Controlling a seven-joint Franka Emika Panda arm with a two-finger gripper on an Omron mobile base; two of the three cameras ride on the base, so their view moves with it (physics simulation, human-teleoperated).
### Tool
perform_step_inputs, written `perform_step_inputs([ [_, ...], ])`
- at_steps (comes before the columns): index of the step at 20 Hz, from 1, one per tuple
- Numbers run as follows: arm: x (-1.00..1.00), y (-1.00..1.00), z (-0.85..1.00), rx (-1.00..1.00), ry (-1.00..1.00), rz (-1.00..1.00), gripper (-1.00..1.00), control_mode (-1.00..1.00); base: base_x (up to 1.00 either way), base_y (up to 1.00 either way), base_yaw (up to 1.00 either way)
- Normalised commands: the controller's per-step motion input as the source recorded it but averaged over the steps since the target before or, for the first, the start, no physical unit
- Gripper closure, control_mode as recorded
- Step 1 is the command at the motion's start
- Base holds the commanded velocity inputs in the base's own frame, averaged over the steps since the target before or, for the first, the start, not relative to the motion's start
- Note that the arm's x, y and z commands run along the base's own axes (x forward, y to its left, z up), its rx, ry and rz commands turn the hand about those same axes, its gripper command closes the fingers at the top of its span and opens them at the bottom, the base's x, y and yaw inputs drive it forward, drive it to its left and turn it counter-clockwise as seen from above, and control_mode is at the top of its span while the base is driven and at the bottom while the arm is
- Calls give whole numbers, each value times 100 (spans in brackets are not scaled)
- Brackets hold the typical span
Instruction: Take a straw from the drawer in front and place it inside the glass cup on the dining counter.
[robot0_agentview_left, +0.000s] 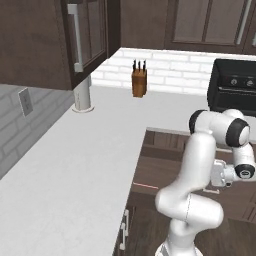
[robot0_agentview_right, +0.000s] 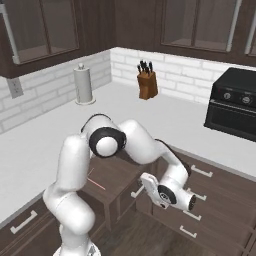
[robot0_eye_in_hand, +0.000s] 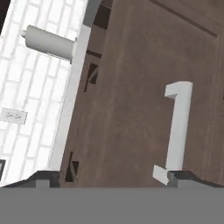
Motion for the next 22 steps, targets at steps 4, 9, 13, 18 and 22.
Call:
perform_step_inputs([
  [4,-29,5,100,-2,0,-4,-100,-100,0,0,0],
  [9,-3,25,100,-3,17,-1,-100,-100,0,0,0],
  [13,10,81,51,-15,24,0,-100,-100,0,0,0],
  [18,32,100,0,-27,27,0,-100,-100,0,0,0],
  [22,34,84,-7,-29,21,0,-100,-100,0,0,0],
])
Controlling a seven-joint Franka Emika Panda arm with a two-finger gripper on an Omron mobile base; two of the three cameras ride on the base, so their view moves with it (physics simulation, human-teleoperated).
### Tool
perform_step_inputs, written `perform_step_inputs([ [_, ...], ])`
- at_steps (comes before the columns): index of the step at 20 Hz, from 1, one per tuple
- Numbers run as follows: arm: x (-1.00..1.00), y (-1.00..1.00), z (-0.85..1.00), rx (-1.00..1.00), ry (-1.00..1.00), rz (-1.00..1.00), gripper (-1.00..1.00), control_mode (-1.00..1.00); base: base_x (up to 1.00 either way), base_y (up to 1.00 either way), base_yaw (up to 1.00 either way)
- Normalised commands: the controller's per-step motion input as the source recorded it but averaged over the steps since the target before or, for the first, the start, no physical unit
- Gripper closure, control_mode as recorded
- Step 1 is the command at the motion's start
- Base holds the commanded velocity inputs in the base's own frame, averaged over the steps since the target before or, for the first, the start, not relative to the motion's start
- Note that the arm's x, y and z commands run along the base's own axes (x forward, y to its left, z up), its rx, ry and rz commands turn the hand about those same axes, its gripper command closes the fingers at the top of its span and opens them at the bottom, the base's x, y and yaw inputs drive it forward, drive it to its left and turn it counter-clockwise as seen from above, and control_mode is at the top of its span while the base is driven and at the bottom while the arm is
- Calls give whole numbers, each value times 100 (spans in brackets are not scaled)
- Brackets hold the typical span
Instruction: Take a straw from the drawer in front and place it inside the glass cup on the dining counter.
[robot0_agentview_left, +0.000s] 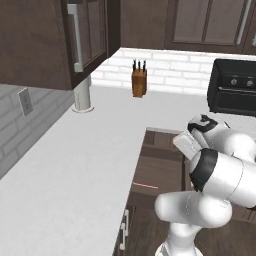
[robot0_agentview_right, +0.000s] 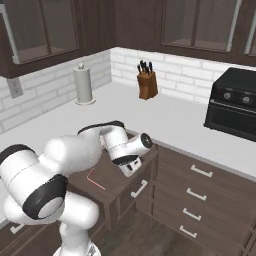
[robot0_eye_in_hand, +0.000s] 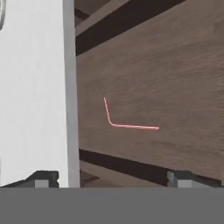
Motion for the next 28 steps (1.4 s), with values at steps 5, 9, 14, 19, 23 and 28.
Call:
perform_step_inputs([
  [5,33,41,-22,-31,13,0,-100,-100,0,0,0],
  [9,38,12,-39,-28,13,0,-100,-100,0,0,0],
  [14,32,0,-46,-22,16,0,-100,-100,0,0,0],
  [19,15,-5,-39,-16,9,0,-100,-100,0,0,0],
  [23,12,-23,-32,-11,5,0,-100,-100,0,0,0],
  [28,6,-35,-30,-5,4,0,-100,-100,0,0,0],
])
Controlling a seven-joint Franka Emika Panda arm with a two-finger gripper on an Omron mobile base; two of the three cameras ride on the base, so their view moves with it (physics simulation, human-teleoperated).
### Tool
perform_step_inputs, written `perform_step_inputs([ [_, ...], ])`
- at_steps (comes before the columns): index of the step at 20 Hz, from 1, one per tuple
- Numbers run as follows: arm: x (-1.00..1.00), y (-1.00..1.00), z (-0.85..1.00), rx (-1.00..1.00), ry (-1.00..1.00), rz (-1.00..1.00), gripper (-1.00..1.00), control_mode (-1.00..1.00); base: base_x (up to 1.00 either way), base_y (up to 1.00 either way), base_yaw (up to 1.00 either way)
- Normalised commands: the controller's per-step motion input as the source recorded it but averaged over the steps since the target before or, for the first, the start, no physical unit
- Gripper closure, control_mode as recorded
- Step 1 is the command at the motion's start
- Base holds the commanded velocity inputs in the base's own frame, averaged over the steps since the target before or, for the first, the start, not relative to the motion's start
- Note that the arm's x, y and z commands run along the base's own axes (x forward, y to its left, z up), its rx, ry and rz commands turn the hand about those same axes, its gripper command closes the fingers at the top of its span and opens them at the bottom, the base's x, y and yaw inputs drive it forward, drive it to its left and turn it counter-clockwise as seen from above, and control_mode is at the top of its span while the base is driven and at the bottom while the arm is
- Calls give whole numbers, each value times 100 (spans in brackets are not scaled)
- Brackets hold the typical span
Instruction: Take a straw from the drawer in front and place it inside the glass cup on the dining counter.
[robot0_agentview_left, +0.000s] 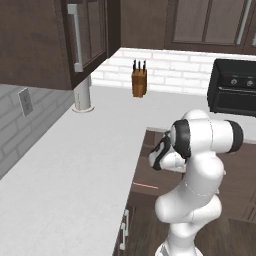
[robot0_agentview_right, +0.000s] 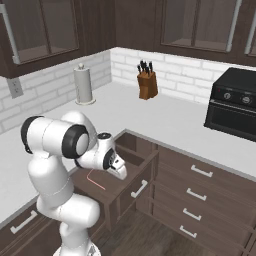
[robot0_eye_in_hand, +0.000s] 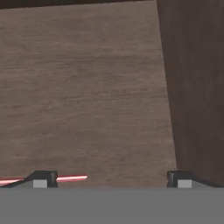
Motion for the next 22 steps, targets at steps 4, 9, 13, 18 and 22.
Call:
perform_step_inputs([
  [4,2,-40,-31,-1,4,0,-100,-100,0,0,0],
  [9,0,-46,-32,-1,3,0,-100,-100,0,0,0],
  [13,0,-73,-28,-6,1,0,-100,-100,0,0,0],
  [18,-3,-100,-13,-13,0,-2,-100,-100,0,0,0],
  [22,-4,-100,-3,-11,0,-2,-100,-100,0,0,0],
])
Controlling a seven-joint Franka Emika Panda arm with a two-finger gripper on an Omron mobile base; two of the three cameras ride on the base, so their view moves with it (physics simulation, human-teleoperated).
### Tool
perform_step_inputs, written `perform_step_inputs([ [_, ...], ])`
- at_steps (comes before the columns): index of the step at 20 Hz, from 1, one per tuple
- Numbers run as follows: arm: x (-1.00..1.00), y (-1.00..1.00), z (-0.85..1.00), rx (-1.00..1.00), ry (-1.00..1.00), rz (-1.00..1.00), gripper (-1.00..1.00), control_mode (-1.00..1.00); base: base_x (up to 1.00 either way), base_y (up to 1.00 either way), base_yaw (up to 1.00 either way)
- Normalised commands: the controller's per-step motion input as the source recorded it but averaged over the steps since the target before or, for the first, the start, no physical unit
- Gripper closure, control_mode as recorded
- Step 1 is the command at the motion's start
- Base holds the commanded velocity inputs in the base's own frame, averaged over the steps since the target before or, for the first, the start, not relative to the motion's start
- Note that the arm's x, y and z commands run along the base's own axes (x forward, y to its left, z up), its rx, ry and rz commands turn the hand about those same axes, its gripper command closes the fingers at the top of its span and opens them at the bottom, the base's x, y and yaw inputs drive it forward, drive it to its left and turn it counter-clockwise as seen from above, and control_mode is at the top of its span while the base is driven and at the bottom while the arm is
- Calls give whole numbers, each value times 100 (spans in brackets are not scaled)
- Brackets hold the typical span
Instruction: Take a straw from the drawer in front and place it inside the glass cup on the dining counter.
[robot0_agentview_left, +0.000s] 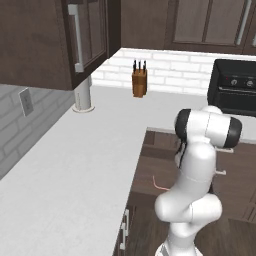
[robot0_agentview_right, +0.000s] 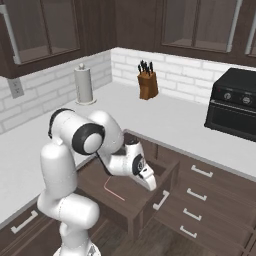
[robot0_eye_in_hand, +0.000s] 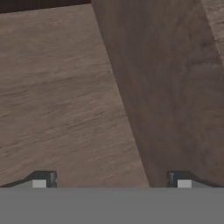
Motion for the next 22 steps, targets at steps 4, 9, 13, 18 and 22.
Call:
perform_step_inputs([
  [4,-10,-74,1,-4,0,0,-100,-100,0,0,0],
  [9,-39,39,38,16,0,15,-100,-100,0,0,0],
  [13,-10,92,43,23,5,25,-100,-100,0,0,0],
  [18,22,69,22,20,8,25,-100,-100,0,0,0],
  [22,58,43,0,4,9,22,-100,-100,0,0,0],
])
